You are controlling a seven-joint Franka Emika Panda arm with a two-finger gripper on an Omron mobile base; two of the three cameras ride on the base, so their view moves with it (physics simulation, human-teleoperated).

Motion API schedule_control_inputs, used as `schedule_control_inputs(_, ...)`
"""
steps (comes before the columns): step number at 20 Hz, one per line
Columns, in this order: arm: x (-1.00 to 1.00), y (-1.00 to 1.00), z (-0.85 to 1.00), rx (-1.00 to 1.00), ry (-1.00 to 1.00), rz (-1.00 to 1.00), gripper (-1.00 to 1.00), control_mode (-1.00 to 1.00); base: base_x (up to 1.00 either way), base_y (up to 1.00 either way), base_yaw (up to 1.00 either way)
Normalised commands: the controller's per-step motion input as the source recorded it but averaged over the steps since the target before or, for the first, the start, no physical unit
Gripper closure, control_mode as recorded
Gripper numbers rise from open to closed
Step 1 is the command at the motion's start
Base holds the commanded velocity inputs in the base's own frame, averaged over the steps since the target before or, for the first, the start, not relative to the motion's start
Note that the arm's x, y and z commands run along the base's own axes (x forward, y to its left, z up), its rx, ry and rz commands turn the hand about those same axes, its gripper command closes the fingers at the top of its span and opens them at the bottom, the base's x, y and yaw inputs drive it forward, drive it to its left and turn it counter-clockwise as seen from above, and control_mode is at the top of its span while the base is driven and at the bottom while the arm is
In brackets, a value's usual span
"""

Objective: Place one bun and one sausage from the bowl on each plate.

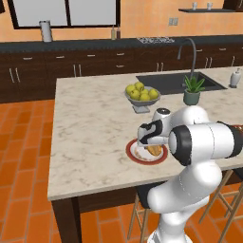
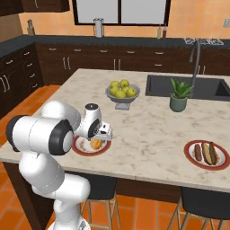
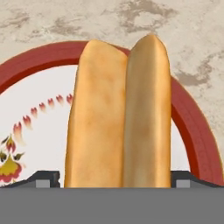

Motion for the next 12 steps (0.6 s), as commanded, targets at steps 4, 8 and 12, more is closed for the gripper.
schedule_control_inputs(4,-0.18,0.0,0.51,0.0,-0.07,0.0,-1.0,-1.0,0.0,0.0,0.0)
schedule_control_inputs(8,-0.68,0.0,0.92,0.0,-0.08,0.0,-1.0,-1.0,0.0,0.0,0.0)
schedule_control_inputs(12,-0.96,0.0,1.0,-0.02,0.0,0.0,-1.0,-1.0,0.0,0.0,0.0)
